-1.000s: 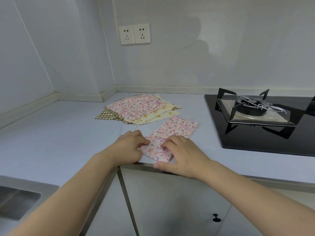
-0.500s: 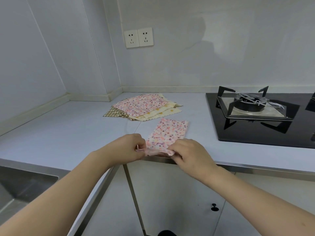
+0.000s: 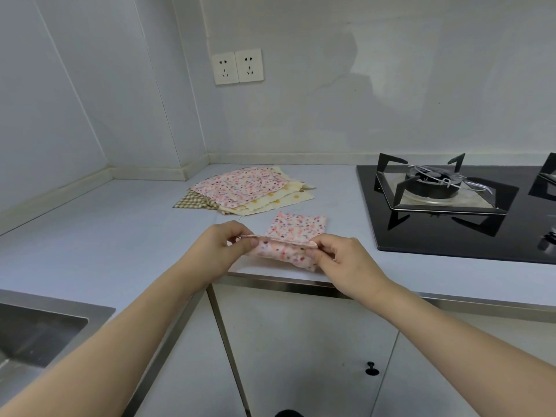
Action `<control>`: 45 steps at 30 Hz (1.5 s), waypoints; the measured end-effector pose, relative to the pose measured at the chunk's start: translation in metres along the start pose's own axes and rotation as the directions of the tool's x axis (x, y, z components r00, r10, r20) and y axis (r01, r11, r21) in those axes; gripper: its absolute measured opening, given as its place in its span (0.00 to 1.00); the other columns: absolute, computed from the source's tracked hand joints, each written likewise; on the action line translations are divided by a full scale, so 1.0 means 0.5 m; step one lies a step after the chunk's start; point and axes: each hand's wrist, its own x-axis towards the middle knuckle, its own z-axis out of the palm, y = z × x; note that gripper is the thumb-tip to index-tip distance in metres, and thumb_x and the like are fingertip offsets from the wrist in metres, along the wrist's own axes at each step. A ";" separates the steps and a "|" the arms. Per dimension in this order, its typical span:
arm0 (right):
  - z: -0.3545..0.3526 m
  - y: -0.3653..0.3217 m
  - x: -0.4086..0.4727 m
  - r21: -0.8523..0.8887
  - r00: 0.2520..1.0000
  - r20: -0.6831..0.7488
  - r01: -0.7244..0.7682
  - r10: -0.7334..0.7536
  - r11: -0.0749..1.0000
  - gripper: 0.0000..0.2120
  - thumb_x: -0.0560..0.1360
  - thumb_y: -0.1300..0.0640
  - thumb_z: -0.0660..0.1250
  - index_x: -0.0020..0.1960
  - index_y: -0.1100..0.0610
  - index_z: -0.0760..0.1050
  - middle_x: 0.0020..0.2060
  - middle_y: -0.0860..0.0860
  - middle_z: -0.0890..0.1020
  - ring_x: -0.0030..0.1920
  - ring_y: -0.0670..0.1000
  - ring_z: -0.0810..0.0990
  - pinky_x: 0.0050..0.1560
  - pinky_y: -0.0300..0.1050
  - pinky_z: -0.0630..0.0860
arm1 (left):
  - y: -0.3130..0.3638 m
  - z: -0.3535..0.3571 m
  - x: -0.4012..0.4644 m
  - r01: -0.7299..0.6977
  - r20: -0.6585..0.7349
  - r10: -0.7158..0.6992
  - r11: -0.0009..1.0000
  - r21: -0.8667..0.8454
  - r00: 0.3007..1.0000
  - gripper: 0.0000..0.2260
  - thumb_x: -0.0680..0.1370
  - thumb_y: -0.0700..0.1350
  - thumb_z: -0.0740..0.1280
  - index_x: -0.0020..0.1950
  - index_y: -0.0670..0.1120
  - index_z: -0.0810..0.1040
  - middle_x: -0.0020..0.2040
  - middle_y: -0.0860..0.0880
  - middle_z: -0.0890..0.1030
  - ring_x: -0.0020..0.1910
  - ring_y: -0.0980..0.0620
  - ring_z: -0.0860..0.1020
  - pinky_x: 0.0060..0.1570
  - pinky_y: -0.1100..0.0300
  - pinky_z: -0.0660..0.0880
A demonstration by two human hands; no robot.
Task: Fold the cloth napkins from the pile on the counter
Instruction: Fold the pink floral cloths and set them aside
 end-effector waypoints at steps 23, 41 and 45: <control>-0.018 0.015 0.007 0.148 0.998 0.023 -0.058 0.055 0.987 0.08 0.79 0.52 0.63 0.47 0.52 0.81 0.42 0.49 0.84 0.46 0.54 0.82 0.52 0.59 0.77 | 0.012 0.022 0.013 0.030 0.017 -0.028 0.981 -0.191 0.999 0.13 0.77 0.49 0.69 0.39 0.41 0.80 0.33 0.40 0.73 0.27 0.58 0.68 0.30 0.67 0.63; -0.059 0.025 0.087 0.239 0.976 0.027 -0.218 0.217 0.946 0.10 0.77 0.53 0.68 0.42 0.58 0.80 0.38 0.51 0.85 0.42 0.49 0.83 0.50 0.45 0.77 | 0.005 0.065 0.088 0.104 -0.011 -0.113 0.948 -0.300 0.994 0.10 0.81 0.49 0.64 0.46 0.42 0.75 0.33 0.48 0.76 0.33 0.52 0.71 0.37 0.62 0.68; -0.069 0.047 0.161 0.042 0.971 0.028 -0.237 0.236 0.971 0.15 0.78 0.49 0.66 0.41 0.60 0.78 0.27 0.44 0.76 0.27 0.40 0.72 0.34 0.38 0.67 | 0.005 0.101 0.170 0.215 -0.087 -0.228 0.967 -0.134 0.970 0.06 0.81 0.51 0.63 0.48 0.49 0.72 0.33 0.49 0.72 0.31 0.50 0.68 0.32 0.59 0.65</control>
